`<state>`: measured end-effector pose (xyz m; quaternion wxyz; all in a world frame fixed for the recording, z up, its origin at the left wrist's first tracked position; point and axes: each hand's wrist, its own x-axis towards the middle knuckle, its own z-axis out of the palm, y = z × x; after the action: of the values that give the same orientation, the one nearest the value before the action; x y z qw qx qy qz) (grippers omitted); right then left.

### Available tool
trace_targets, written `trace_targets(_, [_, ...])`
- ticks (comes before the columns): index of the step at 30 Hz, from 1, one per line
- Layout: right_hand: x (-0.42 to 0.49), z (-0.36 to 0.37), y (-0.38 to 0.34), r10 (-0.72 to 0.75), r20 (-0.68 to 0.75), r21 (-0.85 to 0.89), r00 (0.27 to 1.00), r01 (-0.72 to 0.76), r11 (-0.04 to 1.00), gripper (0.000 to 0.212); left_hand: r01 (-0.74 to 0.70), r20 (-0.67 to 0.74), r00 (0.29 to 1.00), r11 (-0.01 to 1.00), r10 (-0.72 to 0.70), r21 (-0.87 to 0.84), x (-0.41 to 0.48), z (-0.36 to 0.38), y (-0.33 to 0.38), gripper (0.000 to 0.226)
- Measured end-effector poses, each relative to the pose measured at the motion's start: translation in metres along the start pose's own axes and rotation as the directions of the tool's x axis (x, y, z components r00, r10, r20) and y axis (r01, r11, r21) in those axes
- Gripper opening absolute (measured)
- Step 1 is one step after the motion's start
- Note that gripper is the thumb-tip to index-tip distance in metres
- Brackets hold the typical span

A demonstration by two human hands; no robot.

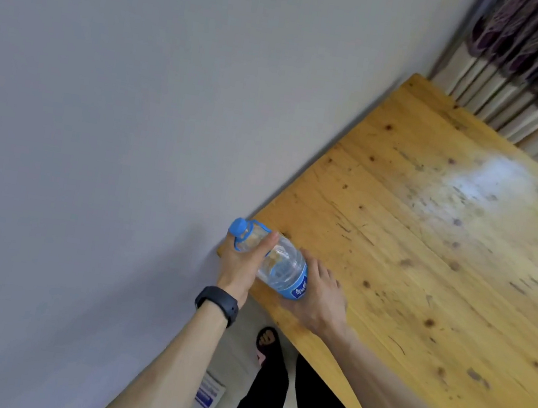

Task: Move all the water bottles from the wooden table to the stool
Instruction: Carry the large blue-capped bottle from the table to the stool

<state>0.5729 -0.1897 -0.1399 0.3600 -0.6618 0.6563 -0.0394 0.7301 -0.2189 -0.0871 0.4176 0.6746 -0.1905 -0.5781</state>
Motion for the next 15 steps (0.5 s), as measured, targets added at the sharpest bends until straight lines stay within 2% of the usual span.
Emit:
trace_targets(2, [-0.007, 0.0, -0.002, 0.008, -0.015, 0.037, 1.0, -0.007, 0.999, 0.099, -0.009, 0.037, 0.999, 0.999, 0.007, 0.044, -0.003, -0.001, 0.001, 0.063])
trace_targets(8, [-0.029, -0.026, -0.016, 0.001, -0.094, 0.007, 0.996, 0.0, 1.0, 0.093, -0.075, 0.132, 0.989, 0.992, 0.061, 0.099, -0.025, -0.002, 0.024, 0.062])
trace_targets(12, [-0.05, -0.061, -0.021, 0.03, -0.216, -0.036, 0.976, -0.039, 0.999, 0.095, -0.168, 0.273, 0.952, 0.981, 0.135, 0.098, -0.044, 0.015, 0.055, 0.06])
trace_targets(15, [-0.074, -0.091, -0.017, 0.084, -0.364, -0.013, 0.928, -0.095, 0.995, 0.097, -0.247, 0.395, 0.898, 0.965, 0.195, 0.084, -0.069, 0.043, 0.081, 0.052])
